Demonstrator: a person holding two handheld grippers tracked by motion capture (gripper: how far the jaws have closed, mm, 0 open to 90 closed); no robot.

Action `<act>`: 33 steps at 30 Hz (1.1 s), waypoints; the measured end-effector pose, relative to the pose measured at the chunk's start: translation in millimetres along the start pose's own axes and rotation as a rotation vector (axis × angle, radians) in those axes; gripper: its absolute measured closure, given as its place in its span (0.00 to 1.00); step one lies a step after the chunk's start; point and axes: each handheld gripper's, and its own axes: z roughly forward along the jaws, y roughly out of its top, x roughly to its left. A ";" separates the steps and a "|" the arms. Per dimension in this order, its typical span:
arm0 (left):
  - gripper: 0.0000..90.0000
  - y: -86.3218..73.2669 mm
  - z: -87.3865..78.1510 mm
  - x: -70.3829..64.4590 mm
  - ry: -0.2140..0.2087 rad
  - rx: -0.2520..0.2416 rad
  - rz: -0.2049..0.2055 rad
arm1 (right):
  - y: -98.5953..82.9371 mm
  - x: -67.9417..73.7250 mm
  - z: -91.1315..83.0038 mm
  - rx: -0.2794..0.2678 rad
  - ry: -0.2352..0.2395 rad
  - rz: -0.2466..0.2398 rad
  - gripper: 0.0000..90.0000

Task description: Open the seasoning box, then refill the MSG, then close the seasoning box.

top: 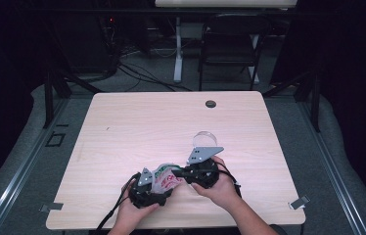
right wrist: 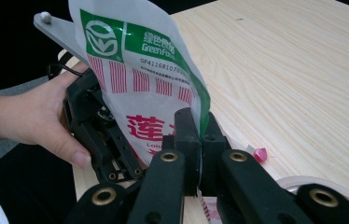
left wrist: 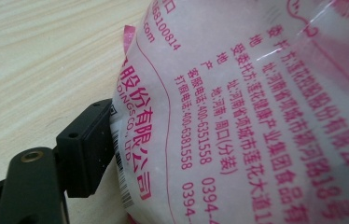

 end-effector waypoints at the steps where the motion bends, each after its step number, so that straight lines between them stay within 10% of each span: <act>1: 0.25 -0.4 1.1 0.0 0.000 -0.005 -0.005 | 0.0 0.0 0.0 0.000 -0.001 0.000 1.00; 33: 0.41 -1.9 4.8 -5.6 0.066 0.025 0.047 | -0.6 0.6 -0.5 -0.004 -0.005 0.002 0.99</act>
